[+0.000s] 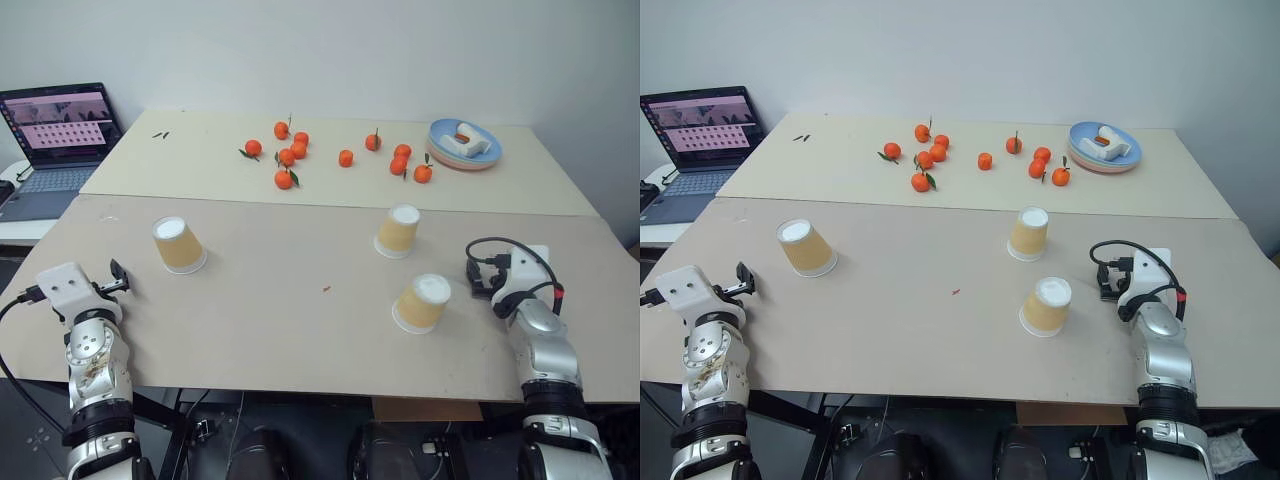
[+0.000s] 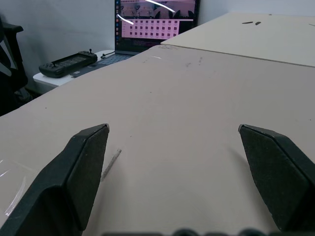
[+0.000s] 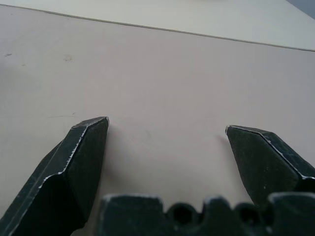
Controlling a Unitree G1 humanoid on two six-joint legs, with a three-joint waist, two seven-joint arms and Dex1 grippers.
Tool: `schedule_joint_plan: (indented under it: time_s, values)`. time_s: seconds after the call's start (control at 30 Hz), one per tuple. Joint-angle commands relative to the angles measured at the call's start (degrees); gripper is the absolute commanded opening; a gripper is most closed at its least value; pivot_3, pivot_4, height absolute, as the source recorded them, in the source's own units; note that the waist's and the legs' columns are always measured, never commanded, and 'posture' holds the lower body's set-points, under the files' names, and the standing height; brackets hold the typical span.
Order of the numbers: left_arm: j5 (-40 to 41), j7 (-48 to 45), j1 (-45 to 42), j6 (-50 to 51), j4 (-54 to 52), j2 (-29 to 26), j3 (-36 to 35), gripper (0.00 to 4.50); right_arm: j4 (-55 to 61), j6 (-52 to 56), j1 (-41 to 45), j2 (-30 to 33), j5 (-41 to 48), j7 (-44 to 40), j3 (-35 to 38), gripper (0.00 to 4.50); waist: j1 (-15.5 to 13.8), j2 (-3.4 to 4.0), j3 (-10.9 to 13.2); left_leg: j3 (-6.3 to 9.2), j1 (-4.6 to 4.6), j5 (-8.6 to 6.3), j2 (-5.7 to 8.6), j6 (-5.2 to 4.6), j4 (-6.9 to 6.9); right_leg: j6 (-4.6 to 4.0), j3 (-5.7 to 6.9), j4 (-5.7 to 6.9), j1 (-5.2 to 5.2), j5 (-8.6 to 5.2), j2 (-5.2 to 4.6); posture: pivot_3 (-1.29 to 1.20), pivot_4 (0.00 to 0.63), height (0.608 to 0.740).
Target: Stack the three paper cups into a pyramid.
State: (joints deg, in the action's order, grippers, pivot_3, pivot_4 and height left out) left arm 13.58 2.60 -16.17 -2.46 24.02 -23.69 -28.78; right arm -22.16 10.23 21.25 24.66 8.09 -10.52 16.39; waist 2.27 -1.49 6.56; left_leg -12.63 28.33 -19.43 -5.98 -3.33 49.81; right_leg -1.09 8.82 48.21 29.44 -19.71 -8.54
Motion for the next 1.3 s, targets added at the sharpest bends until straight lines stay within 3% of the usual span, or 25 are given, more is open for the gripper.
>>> schedule_joint_plan:
  time_s: [0.03, 0.2, 0.33, 0.43, 0.57, 0.7, 0.83, 0.9, 1.03, 1.13, 1.3]
  values:
    - [1.70, 0.73, -1.90, 1.52, -0.61, 0.47, -0.90, 4.50, 1.19, -0.75, 0.19, -0.44, 0.19, 0.29, 0.03, 4.45, 0.00, 0.00, 0.00, 0.00, 0.00, 0.00, 0.00, 0.00, 0.00, 0.00, 0.00, 0.00, 0.00, 0.00, 0.00, 0.00, 0.150, 0.663]
    - [12.70, 3.25, -14.88, 7.13, -4.03, 0.02, -6.87, 4.50, 1.25, 0.24, 0.00, -0.24, -0.06, 0.34, -0.28, 4.45, -0.33, -0.16, 0.05, 0.15, 0.18, 0.01, -0.07, 0.00, 0.14, -0.01, -0.03, 0.01, -0.01, 0.00, 0.00, 0.00, 0.150, 0.663]
    - [19.75, -10.30, -17.78, 13.85, -15.96, -2.41, -0.58, 4.50, -0.04, -0.07, 0.61, 0.07, -0.09, 0.28, -0.17, 4.45, 0.15, -0.20, 0.05, 0.10, 0.22, -0.05, 0.07, -0.04, 0.10, 0.04, 0.04, -0.05, 0.00, -0.02, 0.01, 0.00, 0.150, 0.663]
    - [23.24, -19.28, -15.56, 19.33, -24.02, -4.46, 4.69, 4.50, -0.82, -0.38, 0.92, -0.02, -0.25, 0.35, -0.31, 4.45, 0.18, -0.20, 0.06, 0.10, 0.26, -0.05, 0.12, -0.04, 0.11, 0.07, 0.14, -0.05, 0.02, -0.02, 0.00, 0.00, 0.150, 0.663]
    - [27.43, -37.90, -6.47, 27.74, -38.13, -12.50, 15.70, 4.50, -1.58, -0.45, 1.79, 0.05, -0.37, 0.31, -0.68, 4.45, 0.44, 0.01, 0.10, 0.02, -0.11, -0.06, 0.08, 0.01, 0.05, 0.09, -0.01, 0.00, -0.19, -0.05, 0.04, 0.00, 0.150, 0.663]
    - [26.71, -48.30, 0.28, 29.46, -41.44, -18.79, 19.59, 4.50, -1.83, 0.16, 2.56, 1.62, 0.32, -2.23, -0.88, 4.45, 0.58, 0.09, 0.14, -0.04, -0.09, -0.08, 0.01, 0.06, 0.06, 0.07, -0.10, 0.05, -0.04, -0.08, 0.09, 0.00, 0.150, 0.663]
    - [21.80, -57.06, 3.03, 26.02, -41.01, -23.99, 22.91, 4.50, 3.79, 2.93, -1.83, 14.07, 6.05, -24.87, -1.27, 4.45, -0.33, 0.59, 0.48, -0.07, 0.08, -0.09, 0.07, 0.03, 0.08, 0.23, -0.13, 0.02, 0.14, -0.17, 0.06, 0.00, 0.150, 0.663]
    - [21.24, -59.60, 2.29, 25.44, -40.35, -24.70, 23.66, 4.50, 3.13, 2.75, -4.99, 23.04, 5.50, -35.38, -2.53, 4.45, -1.78, 1.05, 0.71, -0.06, 0.31, -0.14, 0.14, -0.06, 0.09, 0.12, -0.13, 0.00, 0.35, -0.12, -0.01, 0.00, 0.150, 0.663]
    - [19.10, -63.02, 0.33, 23.77, -37.73, -24.51, 25.00, 4.50, -3.58, 0.78, -5.80, 35.51, 5.60, -51.70, -3.90, 4.45, -1.79, 1.09, 0.76, -0.06, 0.72, -0.15, 0.18, -0.13, 0.13, 0.15, -0.10, -0.03, 0.66, -0.10, -0.01, 0.00, 0.150, 0.663]
    - [18.42, -64.16, -0.71, 23.61, -36.93, -23.76, 25.67, 4.50, -3.17, 1.79, -4.28, 38.93, 7.04, -59.60, -5.29, 4.45, -1.00, 1.02, 0.80, -0.06, 0.59, -0.13, 0.12, -0.11, 0.14, 0.17, -0.07, -0.02, 0.56, -0.11, 0.03, 0.00, 0.150, 0.663]
    - [18.13, -65.64, -0.81, 24.19, -37.67, -22.84, 26.45, 4.50, 9.64, 9.21, -3.55, 38.43, 11.67, -66.73, -8.22, 4.45, 0.22, 1.00, 0.84, -0.08, 0.35, -0.11, 0.00, -0.07, 0.09, 0.23, -0.22, -0.02, 0.43, -0.15, 0.08, 0.00, 0.150, 0.663]
